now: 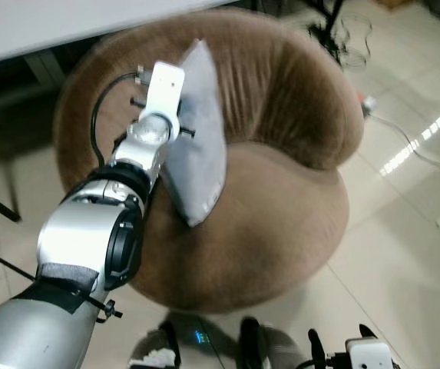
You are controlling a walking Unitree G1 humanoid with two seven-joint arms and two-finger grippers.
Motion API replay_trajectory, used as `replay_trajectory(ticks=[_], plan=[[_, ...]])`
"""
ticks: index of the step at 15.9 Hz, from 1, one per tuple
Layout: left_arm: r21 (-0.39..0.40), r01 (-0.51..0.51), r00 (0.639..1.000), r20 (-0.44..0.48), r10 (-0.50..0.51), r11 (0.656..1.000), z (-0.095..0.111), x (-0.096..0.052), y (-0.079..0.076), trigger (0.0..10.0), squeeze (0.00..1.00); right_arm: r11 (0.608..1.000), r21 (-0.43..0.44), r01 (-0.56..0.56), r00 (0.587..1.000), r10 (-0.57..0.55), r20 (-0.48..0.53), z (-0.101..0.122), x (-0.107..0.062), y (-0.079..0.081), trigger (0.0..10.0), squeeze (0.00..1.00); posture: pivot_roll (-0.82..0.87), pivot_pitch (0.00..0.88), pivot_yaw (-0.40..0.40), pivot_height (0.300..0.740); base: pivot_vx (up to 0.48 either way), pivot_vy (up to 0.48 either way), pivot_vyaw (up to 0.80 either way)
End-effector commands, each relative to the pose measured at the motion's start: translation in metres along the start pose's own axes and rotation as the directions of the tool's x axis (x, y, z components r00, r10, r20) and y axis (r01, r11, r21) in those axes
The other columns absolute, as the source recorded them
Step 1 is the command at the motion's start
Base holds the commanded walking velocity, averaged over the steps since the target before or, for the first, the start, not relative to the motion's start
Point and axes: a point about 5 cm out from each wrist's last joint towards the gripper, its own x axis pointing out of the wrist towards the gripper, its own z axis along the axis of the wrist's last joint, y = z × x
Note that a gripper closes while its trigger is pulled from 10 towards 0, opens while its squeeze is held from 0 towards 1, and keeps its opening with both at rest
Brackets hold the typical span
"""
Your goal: Move the pillow to the sofa from floor
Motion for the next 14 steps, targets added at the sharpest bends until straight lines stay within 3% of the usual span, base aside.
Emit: replay_trajectory(ticks=[1, 2, 3, 4, 14], plan=[[-0.006, -0.009, 1.0, -0.002, 0.009, 1.0, 0.0, 0.0, 0.0, 0.0, 0.0, 1.0, -0.012, 0.001, 1.0, -0.002, -0.018, 0.0, -0.006, -0.004, 10.0, 0.11, -0.32, 0.307, -0.039, 0.74, 0.0, 0.0, 0.0], [-0.033, 0.01, 1.0, -0.016, -0.011, 0.999, -0.005, 0.0, -0.001, 10.0, 0.0, 1.0, -0.013, 0.003, 1.0, -0.003, -0.022, 0.0, -0.007, -0.005, 10.0, 0.11, -0.33, 0.311, -0.042, 0.74, 0.0, 0.0, 0.0], [-0.017, -0.012, 0.999, -0.03, 0.011, 1.0, -0.01, -0.001, 0.001, 10.0, 0.0, 1.0, -0.015, 0.007, 1.0, -0.008, -0.028, 0.0, -0.009, -0.007, 10.0, 0.1, -0.33, 0.312, -0.046, 0.74, 0.0, 0.0, 0.0], [-0.011, -0.019, 0.999, -0.033, 0.019, 1.0, -0.011, -0.001, 0.002, 10.0, 0.99, 1.0, -0.016, 0.008, 0.999, -0.008, -0.031, 0.001, -0.01, -0.008, 10.0, 0.11, -0.33, 0.313, -0.046, 0.74, 0.0, 0.0, 0.0], [-0.006, -0.049, 0.999, -0.018, 0.048, 0.999, -0.009, -0.002, 0.012, 10.0, 1.0, 1.0, -0.015, -0.003, 0.999, 0.003, -0.045, 0.003, -0.008, -0.008, 10.0, 0.1, -0.31, 0.318, -0.056, 0.74, 0.0, 0.0, 0.0]])
